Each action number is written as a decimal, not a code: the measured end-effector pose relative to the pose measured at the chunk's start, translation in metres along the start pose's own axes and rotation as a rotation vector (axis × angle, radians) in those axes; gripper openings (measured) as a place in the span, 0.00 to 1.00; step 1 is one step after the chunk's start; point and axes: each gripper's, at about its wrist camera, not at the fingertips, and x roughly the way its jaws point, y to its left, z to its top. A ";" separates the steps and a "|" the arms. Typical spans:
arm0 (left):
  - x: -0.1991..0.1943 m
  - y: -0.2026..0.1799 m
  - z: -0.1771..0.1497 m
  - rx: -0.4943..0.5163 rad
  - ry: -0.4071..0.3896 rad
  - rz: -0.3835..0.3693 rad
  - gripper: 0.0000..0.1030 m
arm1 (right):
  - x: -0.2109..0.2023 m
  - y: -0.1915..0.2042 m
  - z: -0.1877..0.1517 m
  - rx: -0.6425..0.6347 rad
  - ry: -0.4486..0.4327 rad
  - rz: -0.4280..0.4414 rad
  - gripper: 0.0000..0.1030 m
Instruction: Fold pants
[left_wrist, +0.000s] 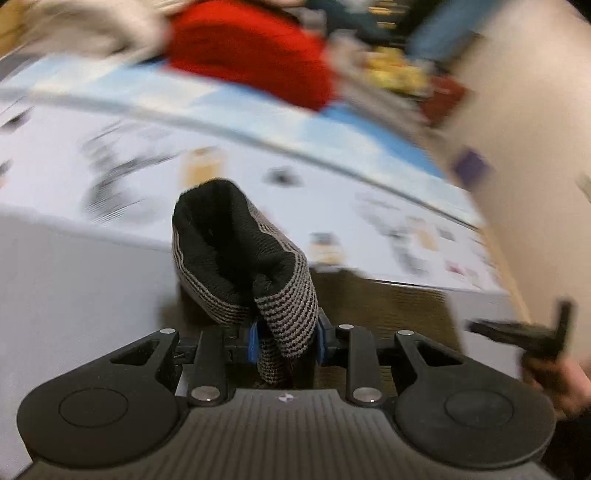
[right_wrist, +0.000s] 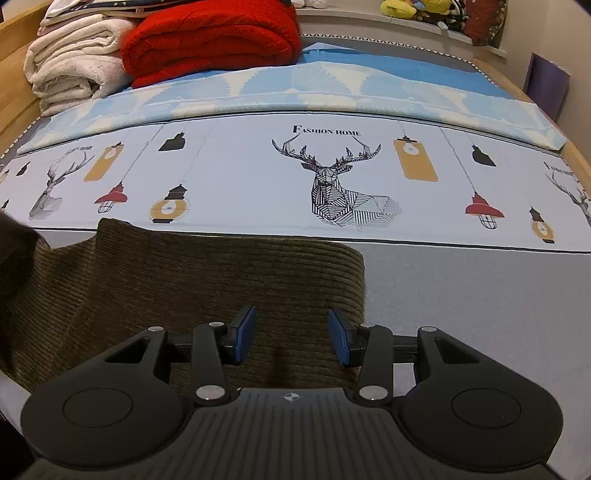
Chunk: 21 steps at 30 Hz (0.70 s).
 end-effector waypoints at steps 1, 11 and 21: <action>0.005 -0.023 0.001 0.048 -0.004 -0.046 0.30 | -0.001 -0.001 0.000 0.004 -0.001 -0.001 0.44; 0.085 -0.186 -0.006 0.202 0.074 -0.392 0.50 | -0.008 -0.027 -0.007 0.158 -0.015 0.051 0.44; 0.114 -0.115 0.016 0.030 0.139 -0.082 0.52 | 0.024 -0.016 -0.007 0.272 0.112 0.252 0.67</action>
